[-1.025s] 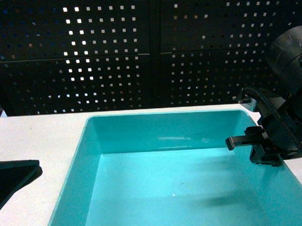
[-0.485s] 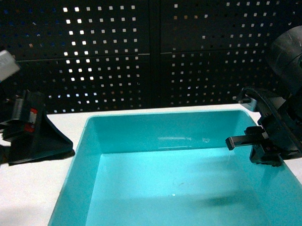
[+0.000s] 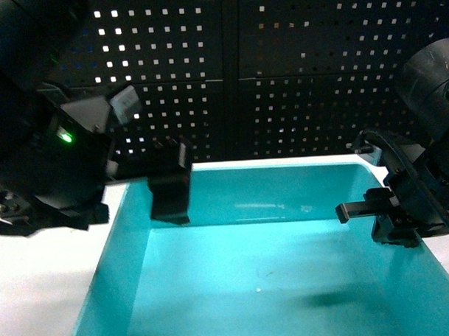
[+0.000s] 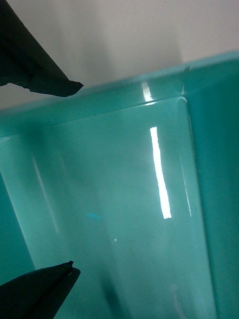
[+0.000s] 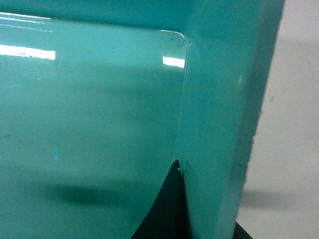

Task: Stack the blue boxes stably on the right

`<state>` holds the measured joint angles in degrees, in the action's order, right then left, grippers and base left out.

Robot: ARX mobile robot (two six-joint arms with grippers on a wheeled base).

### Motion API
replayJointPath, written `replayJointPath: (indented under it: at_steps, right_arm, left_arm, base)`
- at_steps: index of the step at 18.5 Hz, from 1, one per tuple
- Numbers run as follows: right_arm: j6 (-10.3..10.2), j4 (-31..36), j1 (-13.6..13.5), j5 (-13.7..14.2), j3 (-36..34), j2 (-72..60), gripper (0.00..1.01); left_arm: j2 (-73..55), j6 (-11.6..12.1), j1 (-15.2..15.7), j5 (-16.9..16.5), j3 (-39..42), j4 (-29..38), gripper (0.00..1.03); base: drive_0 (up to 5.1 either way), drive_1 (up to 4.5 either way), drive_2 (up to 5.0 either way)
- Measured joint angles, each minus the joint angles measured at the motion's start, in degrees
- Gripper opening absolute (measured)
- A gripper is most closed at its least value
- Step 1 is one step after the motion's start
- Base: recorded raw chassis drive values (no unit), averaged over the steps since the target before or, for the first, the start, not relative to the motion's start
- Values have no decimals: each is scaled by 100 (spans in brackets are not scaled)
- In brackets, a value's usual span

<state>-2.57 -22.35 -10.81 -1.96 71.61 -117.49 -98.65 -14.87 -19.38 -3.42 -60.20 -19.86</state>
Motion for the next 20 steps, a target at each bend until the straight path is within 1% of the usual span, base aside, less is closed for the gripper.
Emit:
replayJointPath:
  at_steps: [2, 3, 6, 8, 9, 11, 13, 16, 18, 19, 20]
  right_arm:
    - [0, 4, 0, -4, 0, 0, 2]
    - [0, 7, 0, -22, 0, 0, 2]
    - [-11, 2, -17, -125, -2, 0, 2]
    - [-48, 9, -52, -144, -2, 0, 2]
    - [-46, 9, -50, -136, -2, 0, 2]
    - [-37, -2, 4, -63, -2, 0, 2]
    - [-20, -4, 0, -42, -2, 0, 2]
    - [-15, 2, -2, -35, -2, 0, 2]
    - [-15, 2, -2, -33, -2, 0, 2]
    - [-15, 0, -2, -33, -2, 0, 2]
    - [-15, -2, 0, -31, -2, 2, 2]
  left_arm:
    - [-343, 7, -136, 256, -26, 195, 98]
    - [-437, -2, -136, 365, -39, 339, 98]
    - [-444, -15, 2, 492, 61, 649, 98]
    - [-247, -4, 98, 472, 76, 599, 98]
    - [-107, -2, 160, 492, 61, 466, 98]
    - [96, -17, 267, 402, 35, 280, 98]
    - [243, -17, 249, 393, 28, 313, 98]
    - [223, -17, 157, 590, 227, 295, 98]
    - [-24, -39, 188, 787, 420, 334, 98]
    - [-149, -131, 262, 938, 540, 317, 98]
    - [-302, -367, 433, 1198, 765, 343, 98]
  base:
    - [0, 0, 0]
    - [0, 0, 0]
    - [0, 0, 0]
    - [0, 0, 0]
    - [0, 0, 0]
    - [0, 0, 0]
    - [0, 0, 0]
    - [0, 0, 0]
    - [0, 0, 0]
    - [0, 0, 0]
    - [0, 0, 0]
